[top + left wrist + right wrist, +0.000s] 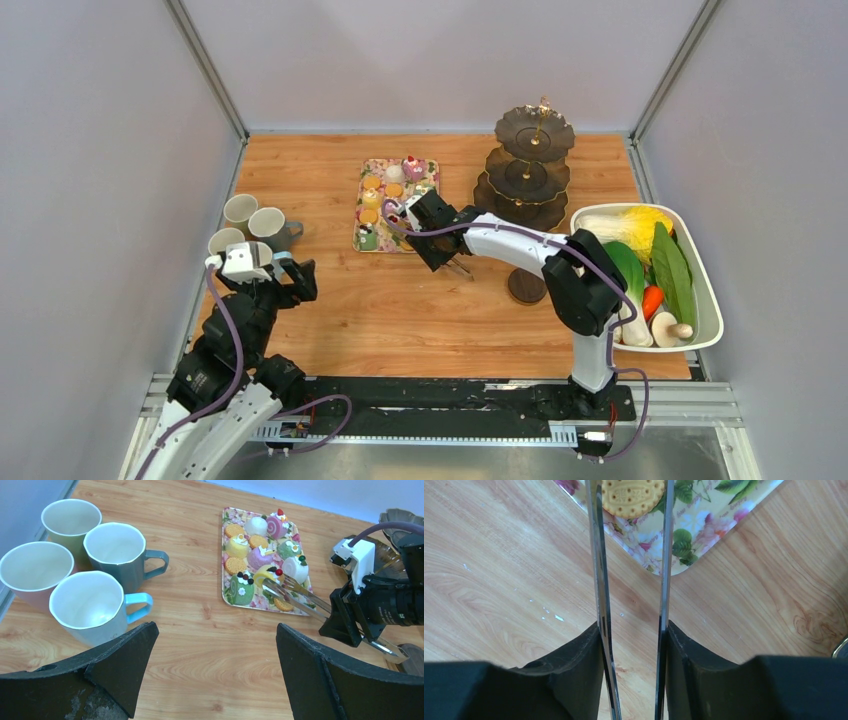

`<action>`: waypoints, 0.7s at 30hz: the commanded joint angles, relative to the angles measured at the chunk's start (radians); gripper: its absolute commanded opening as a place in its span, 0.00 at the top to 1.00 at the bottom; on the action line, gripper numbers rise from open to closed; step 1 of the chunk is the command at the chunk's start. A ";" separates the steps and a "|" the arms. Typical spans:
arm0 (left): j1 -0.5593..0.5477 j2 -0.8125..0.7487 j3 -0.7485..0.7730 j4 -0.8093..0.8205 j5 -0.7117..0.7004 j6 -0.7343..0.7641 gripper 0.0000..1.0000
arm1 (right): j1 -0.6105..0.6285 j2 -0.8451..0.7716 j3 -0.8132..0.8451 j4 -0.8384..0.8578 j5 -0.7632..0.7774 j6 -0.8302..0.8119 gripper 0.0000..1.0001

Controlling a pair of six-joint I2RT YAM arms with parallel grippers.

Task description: Serve the afternoon tea

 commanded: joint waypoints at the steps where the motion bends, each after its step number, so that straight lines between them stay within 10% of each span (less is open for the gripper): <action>1: -0.002 0.016 -0.002 0.030 0.006 0.023 0.00 | 0.000 -0.013 0.046 0.019 -0.029 -0.016 0.59; 21: -0.002 0.046 -0.003 0.023 -0.010 0.020 0.00 | -0.002 -0.287 -0.063 0.014 0.076 0.197 0.74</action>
